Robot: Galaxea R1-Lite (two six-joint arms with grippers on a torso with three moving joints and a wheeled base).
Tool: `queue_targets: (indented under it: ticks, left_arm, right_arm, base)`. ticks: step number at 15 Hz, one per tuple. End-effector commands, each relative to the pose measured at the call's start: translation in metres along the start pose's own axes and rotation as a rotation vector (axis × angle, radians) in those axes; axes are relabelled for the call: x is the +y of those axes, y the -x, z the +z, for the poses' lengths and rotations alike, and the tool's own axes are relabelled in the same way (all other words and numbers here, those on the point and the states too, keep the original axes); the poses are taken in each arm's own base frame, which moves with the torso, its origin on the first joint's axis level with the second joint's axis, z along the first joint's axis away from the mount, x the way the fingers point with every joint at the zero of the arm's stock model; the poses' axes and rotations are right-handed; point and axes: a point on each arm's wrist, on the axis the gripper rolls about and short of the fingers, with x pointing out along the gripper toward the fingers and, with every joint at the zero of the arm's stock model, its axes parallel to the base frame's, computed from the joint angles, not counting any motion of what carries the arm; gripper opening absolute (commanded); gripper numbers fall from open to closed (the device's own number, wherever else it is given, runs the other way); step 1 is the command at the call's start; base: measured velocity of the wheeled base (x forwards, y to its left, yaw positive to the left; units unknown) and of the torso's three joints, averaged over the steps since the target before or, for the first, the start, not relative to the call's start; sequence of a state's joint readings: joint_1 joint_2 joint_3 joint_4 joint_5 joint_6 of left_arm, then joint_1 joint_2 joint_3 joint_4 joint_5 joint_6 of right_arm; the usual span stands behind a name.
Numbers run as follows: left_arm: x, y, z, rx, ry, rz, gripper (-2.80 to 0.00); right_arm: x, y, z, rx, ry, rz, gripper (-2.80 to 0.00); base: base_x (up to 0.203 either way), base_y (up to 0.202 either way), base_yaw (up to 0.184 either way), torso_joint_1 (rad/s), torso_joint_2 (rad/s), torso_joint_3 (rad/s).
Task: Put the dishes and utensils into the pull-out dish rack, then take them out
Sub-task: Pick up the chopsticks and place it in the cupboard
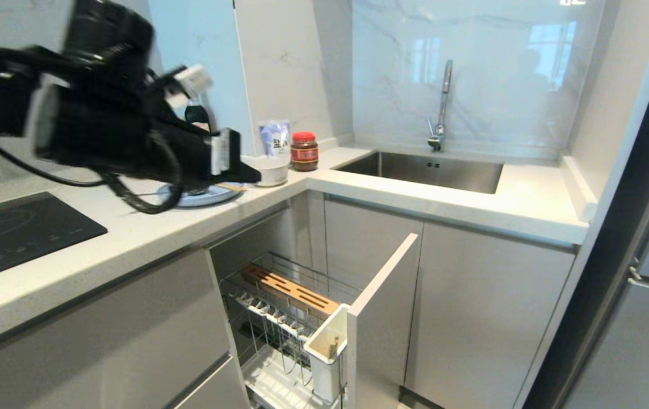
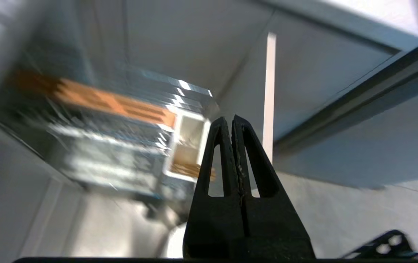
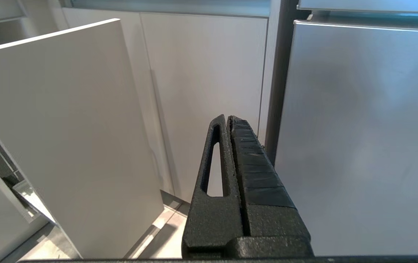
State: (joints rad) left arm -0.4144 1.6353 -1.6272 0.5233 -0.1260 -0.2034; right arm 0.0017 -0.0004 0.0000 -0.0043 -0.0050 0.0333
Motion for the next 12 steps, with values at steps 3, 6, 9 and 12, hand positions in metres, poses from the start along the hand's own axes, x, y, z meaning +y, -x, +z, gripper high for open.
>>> queue_targets:
  ticks: [3,6,9,12]
  left_arm:
    - [0.001,0.201,-0.05,-0.404,-0.281,0.123,-2.8]
    - [-0.015,0.266,-0.126,-0.563,-0.377,0.194,-2.8]
    - [-0.021,0.278,-0.207,-0.63,-0.42,0.24,-2.8]
    - [-0.012,0.255,-0.28,-0.646,-0.407,0.306,-2.8]
  right_arm:
    - [0.0,0.0,0.0,-0.003,0.0,-0.001,-2.8]
    - [0.0,0.0,0.0,-0.004,0.0,0.001,-2.8]
    - [0.0,0.0,0.0,-0.003,0.0,0.0,-2.8]
    - [0.0,0.0,0.0,-0.003,0.0,0.0,-2.8]
  base:
    - [0.0,0.0,0.0,0.0,0.0,0.0]
    - [0.0,0.0,0.0,0.0,0.0,0.0]
    - [0.0,0.0,0.0,0.0,0.0,0.0]
    - [0.0,0.0,0.0,0.0,0.0,0.0]
